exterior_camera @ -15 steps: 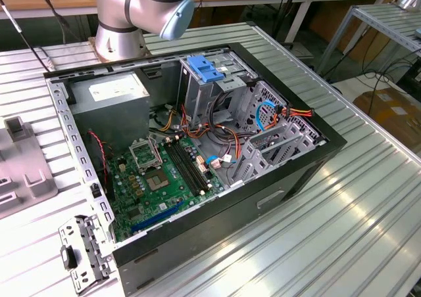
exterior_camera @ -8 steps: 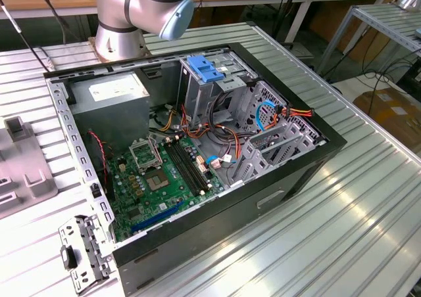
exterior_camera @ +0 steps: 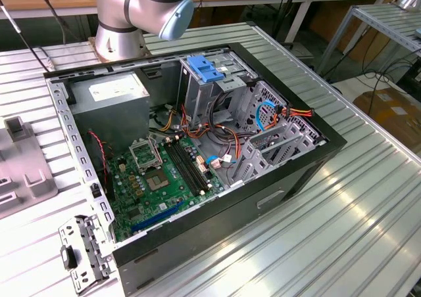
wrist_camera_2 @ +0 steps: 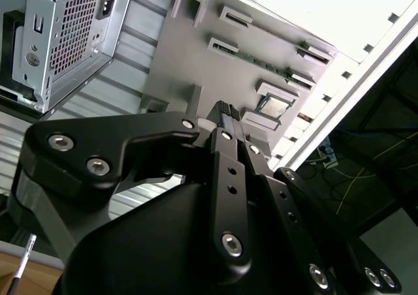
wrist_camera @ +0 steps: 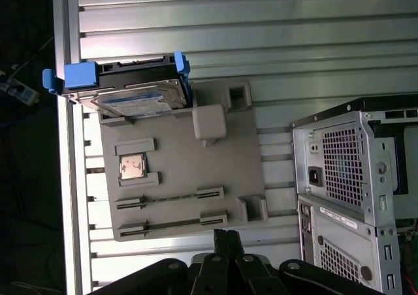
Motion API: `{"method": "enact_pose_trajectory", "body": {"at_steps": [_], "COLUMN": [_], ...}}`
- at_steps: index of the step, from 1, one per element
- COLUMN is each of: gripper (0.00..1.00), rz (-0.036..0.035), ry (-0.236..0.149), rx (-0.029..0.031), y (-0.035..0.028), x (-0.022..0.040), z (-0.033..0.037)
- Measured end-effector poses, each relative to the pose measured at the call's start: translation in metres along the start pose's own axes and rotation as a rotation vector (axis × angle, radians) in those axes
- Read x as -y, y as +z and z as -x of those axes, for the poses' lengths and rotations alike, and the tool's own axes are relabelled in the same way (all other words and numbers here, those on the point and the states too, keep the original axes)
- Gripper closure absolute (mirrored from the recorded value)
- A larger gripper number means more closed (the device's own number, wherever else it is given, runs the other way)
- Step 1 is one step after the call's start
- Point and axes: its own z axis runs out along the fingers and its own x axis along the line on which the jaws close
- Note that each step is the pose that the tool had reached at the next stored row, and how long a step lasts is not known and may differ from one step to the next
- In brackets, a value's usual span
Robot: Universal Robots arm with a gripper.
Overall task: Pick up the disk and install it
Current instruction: 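Reach for the disk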
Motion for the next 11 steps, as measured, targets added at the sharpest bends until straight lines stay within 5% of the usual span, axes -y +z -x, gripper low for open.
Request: {"method": "enact_pose_trajectory", "body": {"at_steps": [11], "gripper": [0.89], "rz": [0.0001], "ry": [0.0], "rx": [0.0001], "y": [0.0012], "x": [-0.0023], "z": [-0.0161]}}
